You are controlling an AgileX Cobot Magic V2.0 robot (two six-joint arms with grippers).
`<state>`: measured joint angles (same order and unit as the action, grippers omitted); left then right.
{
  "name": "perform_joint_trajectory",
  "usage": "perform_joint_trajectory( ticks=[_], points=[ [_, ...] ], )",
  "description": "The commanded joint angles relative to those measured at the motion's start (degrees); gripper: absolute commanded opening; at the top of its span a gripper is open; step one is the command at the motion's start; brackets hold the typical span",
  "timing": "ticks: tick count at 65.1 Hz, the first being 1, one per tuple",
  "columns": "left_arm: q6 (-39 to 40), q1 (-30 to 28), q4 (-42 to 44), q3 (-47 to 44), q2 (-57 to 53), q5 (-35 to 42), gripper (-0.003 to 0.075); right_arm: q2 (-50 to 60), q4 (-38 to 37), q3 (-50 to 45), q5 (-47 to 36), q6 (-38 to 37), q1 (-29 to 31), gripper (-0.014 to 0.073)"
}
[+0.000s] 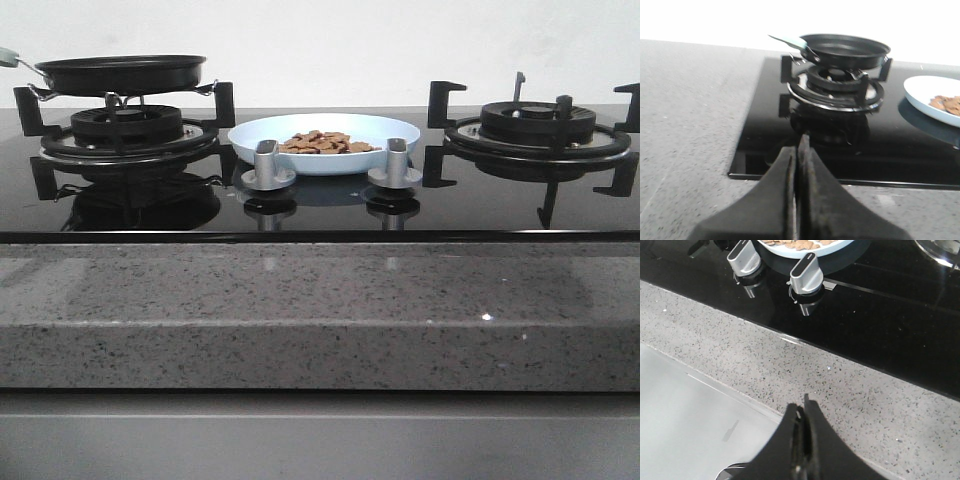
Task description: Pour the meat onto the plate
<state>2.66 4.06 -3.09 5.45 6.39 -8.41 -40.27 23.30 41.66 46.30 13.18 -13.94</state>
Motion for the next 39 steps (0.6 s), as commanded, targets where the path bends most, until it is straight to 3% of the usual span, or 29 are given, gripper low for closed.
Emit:
perform_joint_trajectory(
  ticks=[1,9,39],
  points=[
    [0.1,-0.2,-0.6,-2.4,-3.8,9.4,-0.002,0.2,0.8,1.4,-2.9,0.5,0.2,-0.0071],
    [0.1,-0.6,-0.6,-6.1,-7.0,12.5,-0.002,0.2,0.8,1.4,-2.9,0.5,0.2,-0.0071],
    [0.1,-3.1,-0.5,-5.9,-7.5,11.5,-0.002,0.2,0.8,1.4,-3.0,0.5,0.2,-0.0071]
  ],
)
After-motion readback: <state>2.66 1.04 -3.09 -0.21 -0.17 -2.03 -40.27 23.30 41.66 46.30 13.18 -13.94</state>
